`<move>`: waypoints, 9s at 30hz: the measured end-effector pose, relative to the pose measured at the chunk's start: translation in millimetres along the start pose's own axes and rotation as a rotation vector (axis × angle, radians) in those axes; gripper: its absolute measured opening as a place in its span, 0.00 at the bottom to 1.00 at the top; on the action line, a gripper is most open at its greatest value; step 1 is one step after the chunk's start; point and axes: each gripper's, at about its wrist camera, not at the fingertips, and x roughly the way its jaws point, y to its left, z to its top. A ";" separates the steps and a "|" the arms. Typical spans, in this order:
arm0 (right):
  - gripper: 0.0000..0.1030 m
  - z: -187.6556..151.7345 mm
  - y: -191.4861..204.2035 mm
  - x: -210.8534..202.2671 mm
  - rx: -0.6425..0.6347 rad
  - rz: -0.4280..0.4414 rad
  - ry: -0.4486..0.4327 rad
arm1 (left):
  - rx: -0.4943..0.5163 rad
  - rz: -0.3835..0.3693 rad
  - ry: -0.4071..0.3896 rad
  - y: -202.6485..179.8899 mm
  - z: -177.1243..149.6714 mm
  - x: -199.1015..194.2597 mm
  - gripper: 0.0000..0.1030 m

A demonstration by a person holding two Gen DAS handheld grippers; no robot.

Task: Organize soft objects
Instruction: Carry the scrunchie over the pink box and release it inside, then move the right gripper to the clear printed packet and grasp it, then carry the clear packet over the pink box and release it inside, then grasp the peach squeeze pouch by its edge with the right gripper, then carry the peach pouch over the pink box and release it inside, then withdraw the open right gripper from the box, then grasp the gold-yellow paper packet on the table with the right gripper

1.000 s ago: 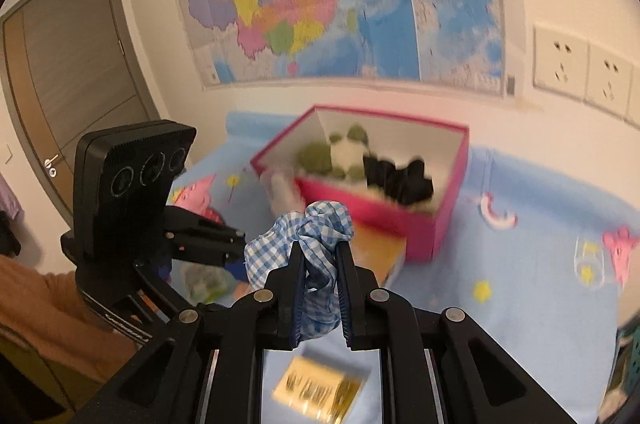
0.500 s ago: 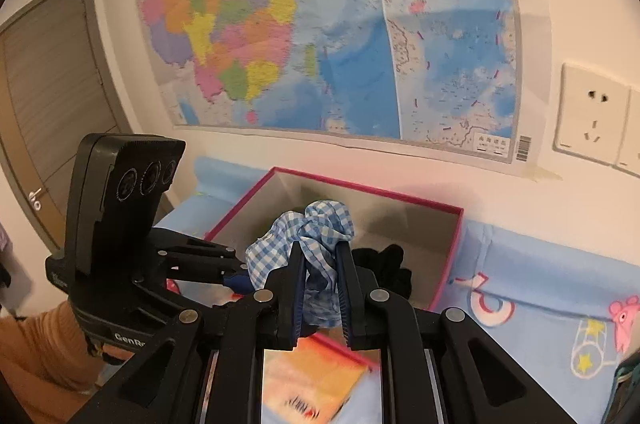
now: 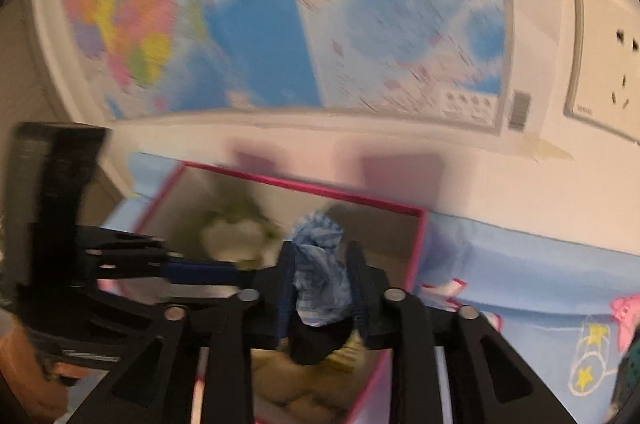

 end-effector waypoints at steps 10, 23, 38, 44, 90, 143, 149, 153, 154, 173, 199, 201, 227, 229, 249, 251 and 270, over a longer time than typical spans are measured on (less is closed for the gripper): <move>0.37 -21.5 20.1 -12.7 -0.068 0.027 0.002 | 0.007 -0.019 -0.049 10.5 -10.1 -21.4 0.37; 0.44 -73.5 48.8 -85.2 -0.085 0.236 -0.067 | 0.095 -0.073 -0.209 -3.0 -80.1 -105.3 0.47; 0.45 -171.2 127.5 -72.5 -0.087 0.511 0.111 | 0.005 0.041 -0.148 34.2 -193.4 -122.5 0.47; 0.45 -201.6 166.2 -36.8 -0.062 0.572 0.218 | -0.080 0.101 -0.081 61.1 -236.3 -113.3 0.47; 0.12 -203.4 202.3 -8.0 -0.120 0.414 0.113 | -0.155 -0.215 -0.008 84.2 -267.7 -86.0 0.66; 0.47 -54.2 94.3 -6.1 0.044 0.265 0.015 | -0.117 0.060 -0.239 73.4 -93.1 -116.9 0.55; 0.47 -76.4 97.6 -52.1 -0.001 0.324 -0.043 | -0.009 -0.001 -0.256 39.1 -132.2 -128.3 0.57; 0.47 -103.1 102.2 -75.6 -0.035 0.365 -0.039 | 0.031 -0.034 -0.231 22.5 -159.1 -125.1 0.58; 0.47 -110.4 102.9 -78.9 -0.037 0.376 -0.030 | 0.043 -0.033 -0.217 18.5 -166.3 -121.8 0.58; 0.47 -202.7 109.1 -16.0 0.071 0.299 0.208 | -0.014 -0.030 0.010 6.5 -235.9 -43.9 0.57; 0.41 -199.5 98.1 -51.5 0.107 0.316 0.064 | 0.077 -0.043 -0.033 -16.4 -229.4 -69.0 0.29; 0.41 -194.0 97.1 -62.4 0.097 0.314 0.040 | 0.095 -0.044 -0.058 -22.3 -224.2 -78.6 0.29; 0.41 -80.5 42.0 -51.5 0.120 0.252 -0.137 | 0.064 0.027 -0.167 -10.3 -62.9 -61.1 0.29; 0.41 -74.2 39.1 -42.3 0.131 0.257 -0.130 | 0.039 0.025 -0.153 -1.5 -58.1 -54.8 0.29; 0.41 -92.1 30.9 -61.8 0.167 0.275 -0.141 | 0.092 0.058 -0.212 -9.7 -83.3 -77.4 0.30; 0.41 -99.9 30.5 -73.4 0.158 0.284 -0.148 | 0.109 0.036 -0.227 -16.1 -92.0 -87.5 0.31; 0.43 -206.3 20.4 -104.5 0.206 0.244 0.006 | 0.156 -0.148 -0.032 -66.9 -199.0 -51.1 0.36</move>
